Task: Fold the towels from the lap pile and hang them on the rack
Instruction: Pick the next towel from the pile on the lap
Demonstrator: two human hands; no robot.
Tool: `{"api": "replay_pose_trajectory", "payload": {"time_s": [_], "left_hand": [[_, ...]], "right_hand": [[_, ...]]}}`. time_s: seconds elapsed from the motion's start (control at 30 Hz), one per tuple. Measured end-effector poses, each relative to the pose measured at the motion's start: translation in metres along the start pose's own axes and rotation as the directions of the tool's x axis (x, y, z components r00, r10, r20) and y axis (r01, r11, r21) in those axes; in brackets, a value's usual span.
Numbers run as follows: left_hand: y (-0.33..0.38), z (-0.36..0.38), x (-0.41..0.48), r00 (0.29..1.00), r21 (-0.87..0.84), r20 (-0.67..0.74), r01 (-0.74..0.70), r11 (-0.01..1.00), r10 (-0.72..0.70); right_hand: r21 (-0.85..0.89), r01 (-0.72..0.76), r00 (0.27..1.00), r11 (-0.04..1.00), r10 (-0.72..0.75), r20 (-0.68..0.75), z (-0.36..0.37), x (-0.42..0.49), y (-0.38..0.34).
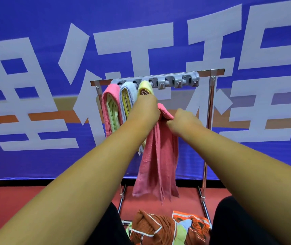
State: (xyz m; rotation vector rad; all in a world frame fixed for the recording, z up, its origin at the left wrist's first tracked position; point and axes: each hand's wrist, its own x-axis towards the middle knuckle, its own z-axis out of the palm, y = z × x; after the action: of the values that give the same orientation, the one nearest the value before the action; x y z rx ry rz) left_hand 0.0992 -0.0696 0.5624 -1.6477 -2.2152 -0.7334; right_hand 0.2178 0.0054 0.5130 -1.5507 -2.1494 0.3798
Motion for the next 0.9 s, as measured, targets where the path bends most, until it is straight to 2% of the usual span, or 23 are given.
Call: {"api": "replay_pose_trajectory", "payload": {"time_s": [0.07,0.17,0.33,0.47,0.7,0.9], "left_hand": [[0.0,-0.001,0.004,1.0,0.007,-0.006,-0.009,1.0,0.009],[-0.003,-0.002,0.01,0.999,0.027,-0.032,-0.023,0.999,0.024],[-0.013,0.006,0.017,0.988,0.019,-0.152,-0.014,1.0,0.017],[-0.015,0.012,0.026,0.99,0.035,-0.142,-0.019,0.999,0.024],[-0.001,0.013,0.065,0.992,-0.022,-0.124,-0.018,1.0,0.015],[0.013,0.02,0.101,0.995,-0.163,-0.074,0.053,0.985,-0.065]], "right_hand": [[0.061,0.113,0.993,0.992,-0.111,-0.03,0.001,0.004,-0.002],[0.132,0.193,0.98,0.972,-0.185,-0.068,-0.001,0.009,-0.005],[0.19,0.199,0.975,0.961,-0.175,-0.137,-0.009,0.014,-0.007],[0.102,0.2,0.958,0.974,-0.173,-0.228,-0.023,0.027,-0.005],[-0.024,0.25,0.924,0.968,-0.246,-0.294,-0.046,0.063,0.002],[-0.216,0.355,0.898,0.909,-0.396,-0.19,-0.048,0.094,0.008]]}}
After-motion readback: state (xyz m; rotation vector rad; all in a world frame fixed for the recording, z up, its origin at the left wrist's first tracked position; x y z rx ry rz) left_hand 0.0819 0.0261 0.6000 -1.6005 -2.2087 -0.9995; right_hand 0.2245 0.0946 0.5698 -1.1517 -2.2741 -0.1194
